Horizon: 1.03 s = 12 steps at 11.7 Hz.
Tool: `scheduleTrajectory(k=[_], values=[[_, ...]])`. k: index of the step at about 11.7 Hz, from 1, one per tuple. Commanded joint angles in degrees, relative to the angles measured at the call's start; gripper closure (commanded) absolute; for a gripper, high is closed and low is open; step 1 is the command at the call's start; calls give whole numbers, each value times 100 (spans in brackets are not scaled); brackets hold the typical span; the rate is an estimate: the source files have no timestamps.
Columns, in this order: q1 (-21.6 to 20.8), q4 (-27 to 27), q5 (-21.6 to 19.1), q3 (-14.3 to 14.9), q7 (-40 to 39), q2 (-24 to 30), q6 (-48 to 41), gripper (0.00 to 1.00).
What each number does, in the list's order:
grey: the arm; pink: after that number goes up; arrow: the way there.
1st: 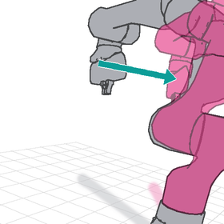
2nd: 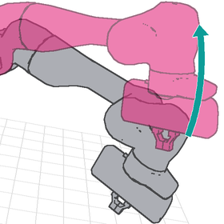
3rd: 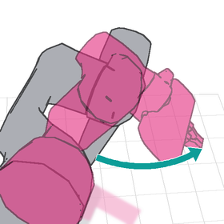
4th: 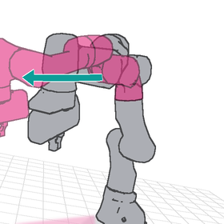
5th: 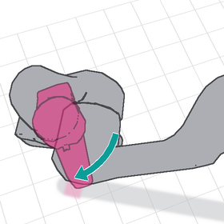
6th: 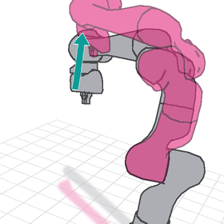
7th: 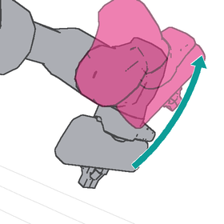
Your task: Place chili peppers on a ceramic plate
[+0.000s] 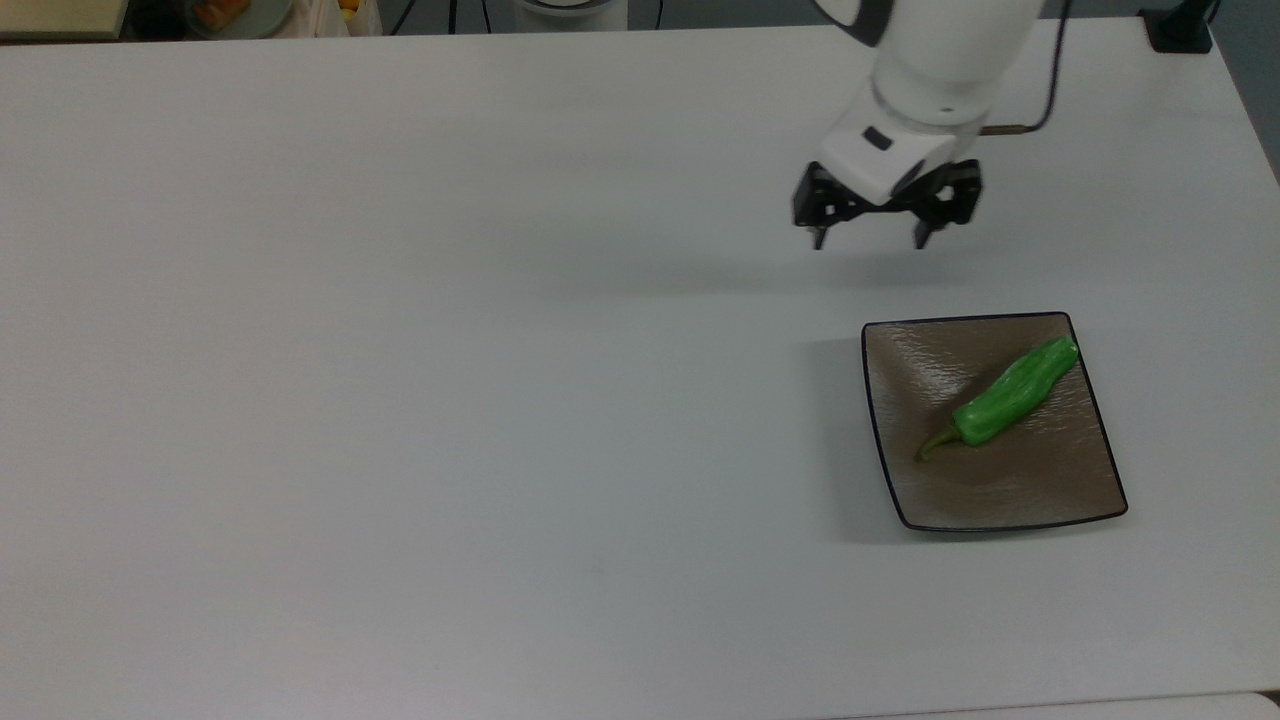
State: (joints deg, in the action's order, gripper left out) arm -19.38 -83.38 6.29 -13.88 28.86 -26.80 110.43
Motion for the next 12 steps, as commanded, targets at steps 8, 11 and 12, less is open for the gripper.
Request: scheduleTrajectory(k=[8, 11, 12], values=[[865, -1216, -409, 842, -1735, 2309, -733, 0], [971, -1207, -655, 887, -1919, 2635, -848, 0], [1171, -1216, -690, 878, -1928, 2697, -856, 0]])
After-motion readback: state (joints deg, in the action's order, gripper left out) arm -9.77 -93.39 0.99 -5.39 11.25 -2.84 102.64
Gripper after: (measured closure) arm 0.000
